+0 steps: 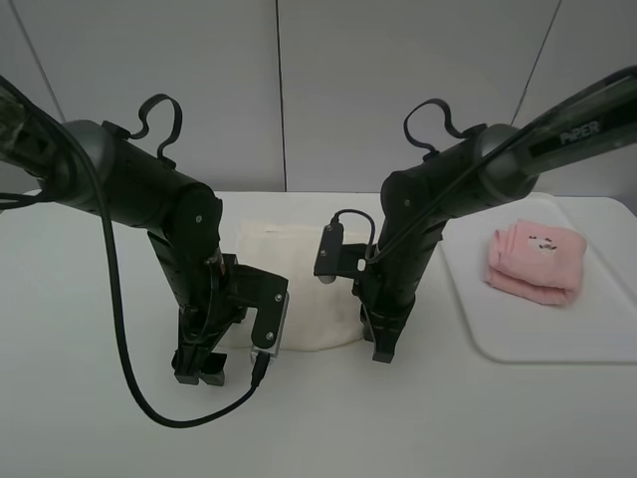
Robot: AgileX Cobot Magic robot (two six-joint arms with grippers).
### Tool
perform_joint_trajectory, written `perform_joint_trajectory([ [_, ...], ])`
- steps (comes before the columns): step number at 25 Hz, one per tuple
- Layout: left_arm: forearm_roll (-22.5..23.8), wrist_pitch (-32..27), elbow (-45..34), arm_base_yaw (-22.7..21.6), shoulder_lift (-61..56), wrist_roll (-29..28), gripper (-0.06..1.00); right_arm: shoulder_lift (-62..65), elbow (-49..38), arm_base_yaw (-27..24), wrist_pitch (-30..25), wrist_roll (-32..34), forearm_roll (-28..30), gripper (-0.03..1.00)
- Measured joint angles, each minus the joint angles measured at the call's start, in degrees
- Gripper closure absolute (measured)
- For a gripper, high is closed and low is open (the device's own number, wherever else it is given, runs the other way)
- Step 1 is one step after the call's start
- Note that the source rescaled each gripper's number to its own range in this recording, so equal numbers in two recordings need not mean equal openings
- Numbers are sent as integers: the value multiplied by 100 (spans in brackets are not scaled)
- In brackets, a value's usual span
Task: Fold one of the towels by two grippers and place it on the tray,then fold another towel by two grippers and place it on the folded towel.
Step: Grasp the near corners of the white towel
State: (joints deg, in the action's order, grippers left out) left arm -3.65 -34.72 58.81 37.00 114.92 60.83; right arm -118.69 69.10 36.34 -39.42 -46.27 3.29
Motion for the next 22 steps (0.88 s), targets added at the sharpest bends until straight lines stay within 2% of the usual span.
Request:
perform_joint_trajectory([
  [12, 20, -35, 0, -76, 74, 0, -5, 0, 0, 0, -14, 0, 5, 96],
  [15, 20, -35, 0, -76, 79, 0, -1, 0, 0, 0, -14, 0, 5, 96],
  [18, 67, -15, 0, -76, 79, 0, 14, 0, 0, 0, -14, 0, 5, 96],
  [22, 127, 88, 0, -76, 79, 0, 43, 0, 0, 0, -14, 0, 5, 96],
])
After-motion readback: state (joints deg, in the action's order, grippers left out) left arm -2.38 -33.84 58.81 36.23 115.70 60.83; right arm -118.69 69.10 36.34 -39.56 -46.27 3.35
